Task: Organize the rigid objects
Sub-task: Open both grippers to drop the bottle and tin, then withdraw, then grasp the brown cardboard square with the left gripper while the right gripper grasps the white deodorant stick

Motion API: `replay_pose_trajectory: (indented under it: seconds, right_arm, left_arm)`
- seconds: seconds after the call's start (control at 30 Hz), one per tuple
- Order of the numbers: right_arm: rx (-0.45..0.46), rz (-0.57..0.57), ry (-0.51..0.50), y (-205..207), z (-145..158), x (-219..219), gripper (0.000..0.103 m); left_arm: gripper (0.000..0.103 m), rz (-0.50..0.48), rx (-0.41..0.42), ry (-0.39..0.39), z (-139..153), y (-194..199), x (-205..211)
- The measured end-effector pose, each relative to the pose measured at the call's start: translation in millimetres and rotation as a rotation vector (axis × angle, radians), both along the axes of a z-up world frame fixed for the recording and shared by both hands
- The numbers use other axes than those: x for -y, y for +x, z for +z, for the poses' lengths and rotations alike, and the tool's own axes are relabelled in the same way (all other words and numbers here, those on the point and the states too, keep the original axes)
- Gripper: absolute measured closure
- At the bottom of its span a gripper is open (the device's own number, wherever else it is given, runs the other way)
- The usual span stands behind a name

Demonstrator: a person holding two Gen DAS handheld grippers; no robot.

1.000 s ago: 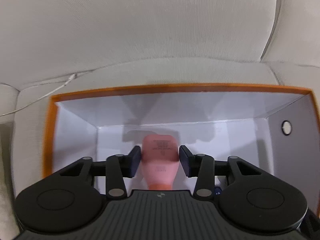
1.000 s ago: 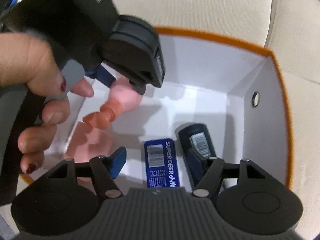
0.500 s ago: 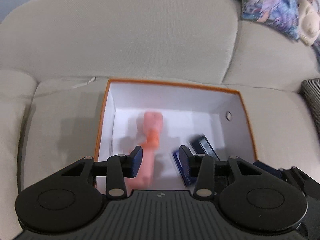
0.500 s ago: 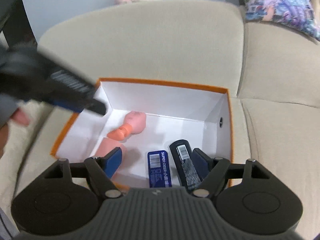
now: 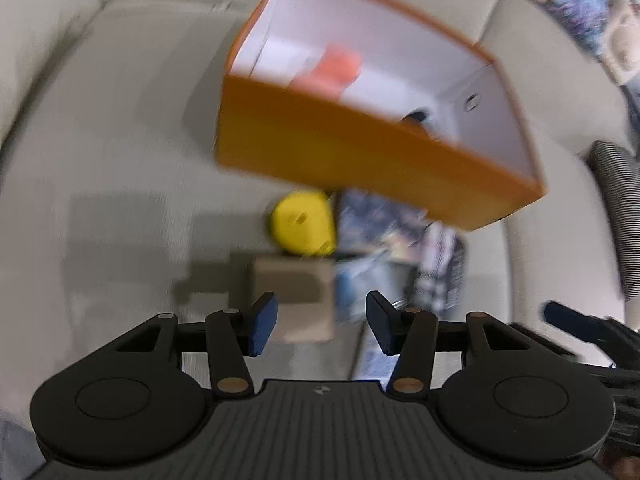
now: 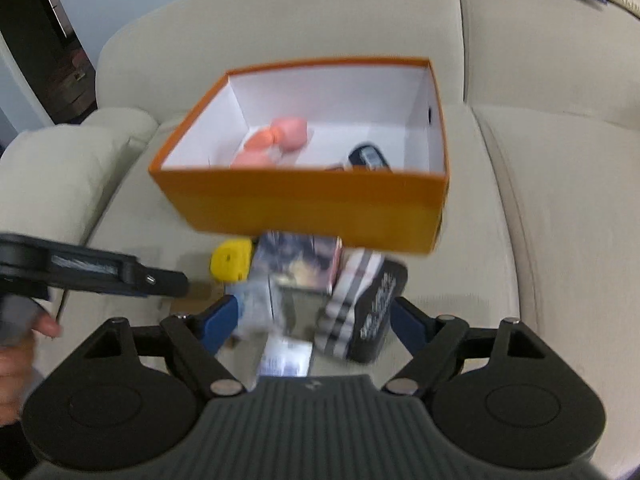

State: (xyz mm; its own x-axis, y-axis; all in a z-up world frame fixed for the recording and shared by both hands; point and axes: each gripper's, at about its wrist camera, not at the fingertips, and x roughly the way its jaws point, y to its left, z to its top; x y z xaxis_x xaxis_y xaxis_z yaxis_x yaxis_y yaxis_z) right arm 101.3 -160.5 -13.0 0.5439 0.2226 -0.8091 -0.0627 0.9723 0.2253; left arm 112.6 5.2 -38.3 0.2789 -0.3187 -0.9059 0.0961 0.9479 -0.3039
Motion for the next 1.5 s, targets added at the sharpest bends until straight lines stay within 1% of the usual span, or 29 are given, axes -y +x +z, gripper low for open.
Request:
replay_pose_trajectory:
  seconds: [0.03, 0.1, 0.2, 0.27, 0.4, 0.43, 0.53, 0.63, 0.7, 0.73, 0.8, 0.97, 1.03, 1.1, 1.17, 1.23, 1.33, 1.5]
  right_arm:
    - [-0.007, -0.005, -0.001, -1, -3, 1, 0.019]
    - [-0.024, -0.01, -0.011, -1, -12, 4, 0.019]
    - [-0.047, -0.014, -0.018, 1, -21, 6, 0.018]
    - [-0.06, -0.011, -0.014, 2, -23, 7, 0.018]
    - [-0.083, 0.014, -0.015, 7, -31, 1, 0.016]
    - [-0.089, 0.02, -0.016, 7, -33, -1, 0.016]
    - [-0.101, 0.037, -0.019, 8, -36, -5, 0.016]
    - [-0.099, 0.043, -0.012, 8, -36, -7, 0.016]
    - [-0.099, 0.048, -0.005, 8, -36, -8, 0.016]
    - [-0.101, 0.052, -0.001, 8, -36, -9, 0.015]
    - [-0.109, 0.057, 0.001, 8, -38, -11, 0.015]
    - [-0.139, 0.069, -0.026, 7, -47, -17, 0.015]
    - [-0.152, 0.08, -0.035, 6, -50, -22, 0.015]
    - [-0.162, 0.093, -0.045, 5, -53, -26, 0.015]
    - [-0.172, 0.102, -0.053, 5, -56, -29, 0.015]
    - [-0.178, 0.108, -0.06, 5, -58, -31, 0.015]
    - [-0.185, 0.113, -0.067, 6, -59, -33, 0.014]
    - [-0.203, 0.122, -0.093, 7, -67, -41, 0.014]
  left_arm:
    - [0.043, 0.007, -0.022, 0.004, -10, 0, 0]
    - [0.042, 0.008, -0.044, 0.007, -19, 4, 1]
    - [0.041, -0.006, -0.001, 0.019, -17, 10, 5]
    - [0.035, 0.005, 0.002, 0.021, -20, 10, 5]
    - [0.033, -0.003, 0.026, 0.021, -17, -2, 9]
    - [0.033, -0.004, 0.031, 0.03, -17, -4, 10]
    - [0.033, 0.004, 0.056, 0.09, -20, -9, 14]
    - [0.033, -0.021, 0.081, 0.143, -19, -12, 18]
    - [0.032, -0.031, 0.071, 0.157, -22, -11, 19]
    - [0.032, -0.031, 0.057, 0.157, -26, -11, 19]
    - [0.028, -0.026, 0.042, 0.149, -31, -11, 18]
    - [0.018, -0.004, 0.049, 0.147, -36, -11, 18]
    - [0.017, 0.002, 0.046, 0.139, -37, -10, 18]
    - [0.017, 0.003, 0.047, 0.131, -38, -10, 18]
    - [0.021, 0.003, 0.051, 0.148, -39, -10, 19]
    - [0.021, -0.011, 0.061, 0.175, -42, -10, 21]
    - [0.021, -0.016, 0.046, 0.184, -49, -10, 23]
    - [0.02, -0.015, 0.026, 0.178, -60, -9, 18]
